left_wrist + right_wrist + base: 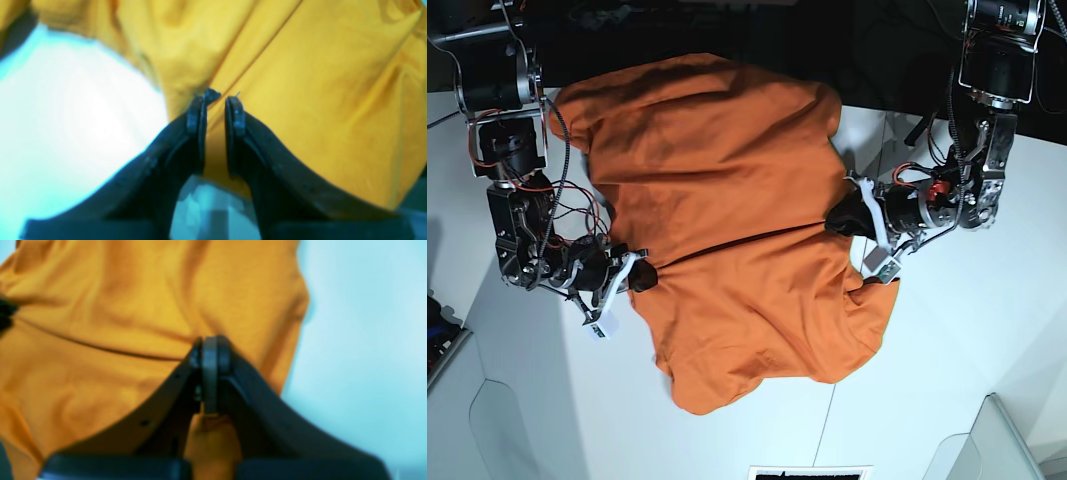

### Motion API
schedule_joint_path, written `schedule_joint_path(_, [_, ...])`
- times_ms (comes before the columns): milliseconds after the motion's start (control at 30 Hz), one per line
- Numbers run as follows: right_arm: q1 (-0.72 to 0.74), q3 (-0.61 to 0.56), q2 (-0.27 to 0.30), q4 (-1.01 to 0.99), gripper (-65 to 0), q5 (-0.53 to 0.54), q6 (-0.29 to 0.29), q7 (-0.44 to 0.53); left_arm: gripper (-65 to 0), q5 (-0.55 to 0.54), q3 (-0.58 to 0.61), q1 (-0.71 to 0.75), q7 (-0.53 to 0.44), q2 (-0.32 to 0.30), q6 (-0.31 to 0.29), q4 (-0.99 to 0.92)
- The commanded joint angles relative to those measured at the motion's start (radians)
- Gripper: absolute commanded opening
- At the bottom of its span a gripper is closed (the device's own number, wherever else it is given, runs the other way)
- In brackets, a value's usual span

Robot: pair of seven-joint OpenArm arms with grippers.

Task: Layout the t-shirt on the table in an organized manner, then fold the t-shirt properly
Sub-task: 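Grasp the t-shirt body with both grippers near its middle, then pull the left gripper's fabric toward the right gripper to fold the t-shirt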

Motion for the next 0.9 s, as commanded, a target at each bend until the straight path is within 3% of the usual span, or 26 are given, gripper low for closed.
schedule_joint_path(0, [-0.007,0.004,0.027,0.019,-65.0,-0.010,-0.018,-0.036,-53.1,0.042,0.035,-0.027,-0.006,0.008,0.002,0.000])
schedule_joint_path(167, [-0.156,0.005,0.062,0.153,-65.0,0.027,-0.018,-0.040,-53.1,0.138,0.185,-0.139,-0.077,0.079,0.002,-0.103])
schedule_joint_path(300, [-0.298,0.041,0.062,0.331,-65.0,0.028,-0.023,-0.038,-53.0,0.143,0.228,-0.230,-0.072,0.127,0.002,-0.222])
schedule_joint_path(400, [-0.348,0.099,0.060,0.441,-65.0,0.027,-0.030,-0.039,-53.0,0.110,0.226,-0.265,-0.047,0.126,0.002,-0.237])
schedule_joint_path(567, [-0.308,0.210,0.061,0.485,-65.0,0.037,-0.030,-0.039,-53.0,0.003,0.225,-0.306,0.040,0.103,0.002,-0.190])
schedule_joint_path(700, [-0.245,0.241,0.060,0.481,-49.5,0.058,-0.042,-0.039,-53.0,-0.077,0.225,-0.306,0.080,0.061,0.002,-0.127])
schedule_joint_path(867, [-0.156,0.237,0.055,0.437,-47.9,0.054,-0.064,0.008,-53.0,-0.154,0.225,-0.298,0.139,0.047,0.002,-0.114])
